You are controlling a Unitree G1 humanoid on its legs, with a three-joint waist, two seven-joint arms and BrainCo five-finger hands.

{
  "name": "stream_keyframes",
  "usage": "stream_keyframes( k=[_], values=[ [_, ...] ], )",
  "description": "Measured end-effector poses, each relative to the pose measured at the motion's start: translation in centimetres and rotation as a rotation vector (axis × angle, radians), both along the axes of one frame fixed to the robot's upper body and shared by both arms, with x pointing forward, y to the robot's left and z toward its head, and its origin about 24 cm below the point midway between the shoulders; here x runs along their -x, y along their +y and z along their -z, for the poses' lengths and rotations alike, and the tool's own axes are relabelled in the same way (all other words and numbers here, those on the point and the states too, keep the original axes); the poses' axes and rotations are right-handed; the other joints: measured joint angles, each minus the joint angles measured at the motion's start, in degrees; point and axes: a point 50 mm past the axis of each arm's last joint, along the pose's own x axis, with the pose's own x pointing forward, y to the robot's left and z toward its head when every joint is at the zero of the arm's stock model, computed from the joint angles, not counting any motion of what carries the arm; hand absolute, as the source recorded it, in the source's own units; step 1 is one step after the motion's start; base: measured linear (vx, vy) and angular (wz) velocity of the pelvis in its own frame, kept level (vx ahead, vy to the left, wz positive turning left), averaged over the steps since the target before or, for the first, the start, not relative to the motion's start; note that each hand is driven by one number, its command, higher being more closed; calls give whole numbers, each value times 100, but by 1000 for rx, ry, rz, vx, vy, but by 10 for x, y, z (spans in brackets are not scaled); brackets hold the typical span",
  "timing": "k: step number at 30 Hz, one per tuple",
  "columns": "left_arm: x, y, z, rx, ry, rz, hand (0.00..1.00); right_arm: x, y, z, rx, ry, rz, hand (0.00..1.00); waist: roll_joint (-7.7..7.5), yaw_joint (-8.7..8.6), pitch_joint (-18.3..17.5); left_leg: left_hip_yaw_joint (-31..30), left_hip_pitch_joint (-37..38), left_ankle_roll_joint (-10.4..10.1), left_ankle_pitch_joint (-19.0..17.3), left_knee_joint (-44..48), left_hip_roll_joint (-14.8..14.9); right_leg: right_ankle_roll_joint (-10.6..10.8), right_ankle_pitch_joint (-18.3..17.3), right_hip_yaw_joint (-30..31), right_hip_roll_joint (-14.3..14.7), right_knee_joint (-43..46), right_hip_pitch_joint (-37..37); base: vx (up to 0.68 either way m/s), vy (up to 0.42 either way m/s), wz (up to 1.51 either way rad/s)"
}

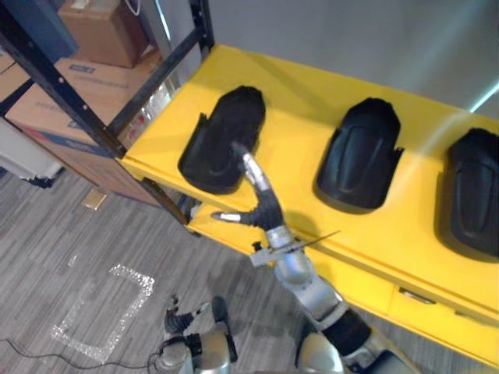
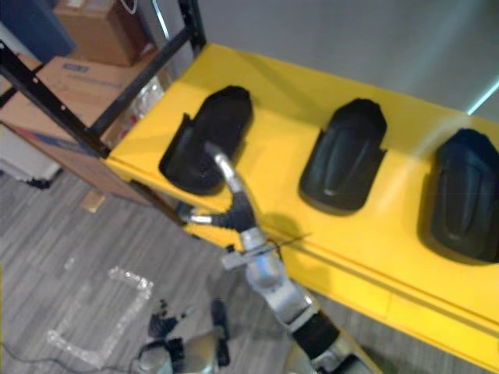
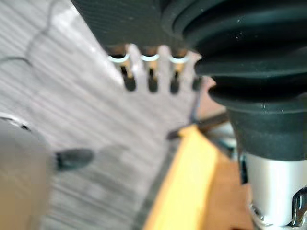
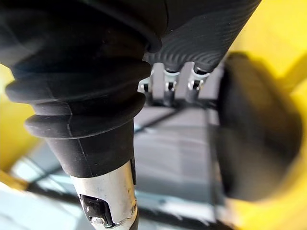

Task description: Walk over and take plastic housings, then place them on the shelf

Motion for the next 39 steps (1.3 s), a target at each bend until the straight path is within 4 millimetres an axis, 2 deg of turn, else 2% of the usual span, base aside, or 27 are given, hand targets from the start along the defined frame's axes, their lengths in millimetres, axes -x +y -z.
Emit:
stream_keyframes(
  k=[1, 3, 4, 5, 6, 8, 9, 12, 17, 18, 21, 27, 34, 39],
  values=[
    [-5, -5, -6, 15, -34, -3, 0, 1, 0, -3, -14, -18, 7, 0, 1, -2, 0, 3, 6, 0, 0, 0, -3, 1, 1, 1, -2, -2, 2, 0, 0, 0],
    [-28, -20, -39, 79, -209, -3, 0, 4, -6, -15, -85, -78, 55, 0, 28, -34, -20, 31, 32, 1, 0, 0, -12, 13, 10, 8, -10, -17, 14, 0, 0, -5],
    [-33, -22, -49, 91, -258, -1, 0, 5, -7, -17, -91, -95, 65, 0, 47, -46, -35, 33, 32, 1, 0, 0, -17, 21, 16, 8, -13, -29, 17, 0, 0, 0],
    [-42, -25, -70, 114, -350, -5, 0, 7, -10, -19, -101, -121, 79, 0, 105, -92, -74, 34, 35, 1, 0, 0, -29, 37, 34, 6, -21, -69, 37, 0, 0, 0],
    [-51, -25, -90, 124, -438, -20, 0, 9, -14, -19, -111, -125, 92, 0, 171, -148, -116, 34, 56, 2, -1, 0, -43, 53, 58, 1, -26, -128, 88, 0, 0, 0],
    [-58, -19, -112, 121, -534, -48, 0, 13, -22, -15, -133, -121, 117, 0, 261, -170, -211, 37, 60, 3, -3, 0, -49, 56, 95, 8, -26, -198, 109, 15, 5, -4],
    [-64, -12, -130, 114, -609, -86, 0, 17, -32, -10, -134, -103, 141, 0, 340, -195, -285, 40, 70, 2, -3, 0, -46, 61, 148, 21, -11, -278, 150, 34, 5, -10],
    [-68, -3, -150, 104, -679, -125, 0, 20, -51, 8, -82, -31, 175, 0, 374, -311, -359, 50, 187, -2, -24, -1, -27, 63, 246, 62, 22, -438, 307, 29, 2, -12],
    [-67, -7, -149, 66, -636, -95, 0, 33, -72, 42, -67, 160, 131, 0, 292, -332, -525, 255, 277, -15, -93, -6, 47, 49, 350, 257, 91, -631, 307, -31, 18, -23],
    [-65, -6, -149, 59, -630, -93, 0, 38, -76, 50, -79, 214, 88, 0, 243, -412, -580, 294, 277, -17, -100, -26, 54, 34, 365, 290, 100, -693, 307, -62, 26, -18],
    [-65, -7, -149, 59, -623, -90, 0, 43, -76, 57, -94, 268, -19, 0, 159, -477, -629, 398, 319, -41, -134, -30, 77, 8, 415, 398, 122, -745, 291, -39, 20, -18],
    [-64, -6, -146, 50, -595, -105, 0, 52, -64, 51, -65, 237, -211, 0, 50, -468, -720, 539, 339, -40, -134, -27, 129, -21, 479, 532, 179, -793, 223, -11, 2, -14],
    [-69, -6, -141, 37, -580, -100, 0, 52, -60, 49, -28, 224, -254, 0, 9, -476, -768, 553, 338, -28, -124, -5, 132, 19, 534, 548, 189, -816, 220, 0, 0, 0],
    [-82, 1, -138, -3, -576, -98, 0, 50, -62, 49, 9, 216, -270, 0, -2, -487, -778, 636, 355, -27, -123, -4, 133, 20, 561, 652, 194, -815, 178, -9, 4, -7]
  ],
)
